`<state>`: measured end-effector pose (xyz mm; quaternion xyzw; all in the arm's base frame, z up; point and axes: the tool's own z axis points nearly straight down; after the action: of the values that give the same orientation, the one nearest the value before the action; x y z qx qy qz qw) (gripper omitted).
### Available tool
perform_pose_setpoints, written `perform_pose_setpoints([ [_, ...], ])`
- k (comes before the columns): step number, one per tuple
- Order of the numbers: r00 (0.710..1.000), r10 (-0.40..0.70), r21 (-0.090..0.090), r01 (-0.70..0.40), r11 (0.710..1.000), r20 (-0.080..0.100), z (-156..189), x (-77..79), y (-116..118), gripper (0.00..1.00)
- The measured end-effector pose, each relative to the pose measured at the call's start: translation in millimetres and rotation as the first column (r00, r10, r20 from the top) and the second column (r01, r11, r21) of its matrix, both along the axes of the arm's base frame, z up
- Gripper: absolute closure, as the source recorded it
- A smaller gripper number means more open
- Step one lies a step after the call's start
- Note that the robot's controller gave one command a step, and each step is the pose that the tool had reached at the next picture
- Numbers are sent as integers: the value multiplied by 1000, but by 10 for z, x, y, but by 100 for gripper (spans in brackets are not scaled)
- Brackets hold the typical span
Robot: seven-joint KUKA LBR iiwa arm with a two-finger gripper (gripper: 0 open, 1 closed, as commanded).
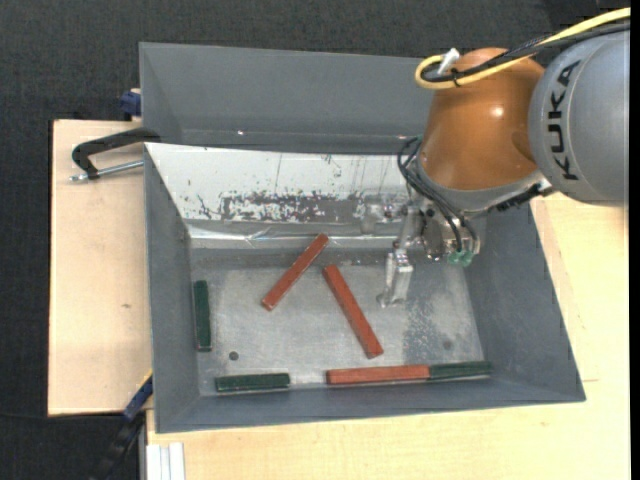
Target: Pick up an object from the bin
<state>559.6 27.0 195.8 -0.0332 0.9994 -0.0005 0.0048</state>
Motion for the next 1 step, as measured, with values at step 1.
perform_pose_setpoints([
  [1, 998, 61, 2, -61, 998, -8, -382, 128, 234, 0],
])
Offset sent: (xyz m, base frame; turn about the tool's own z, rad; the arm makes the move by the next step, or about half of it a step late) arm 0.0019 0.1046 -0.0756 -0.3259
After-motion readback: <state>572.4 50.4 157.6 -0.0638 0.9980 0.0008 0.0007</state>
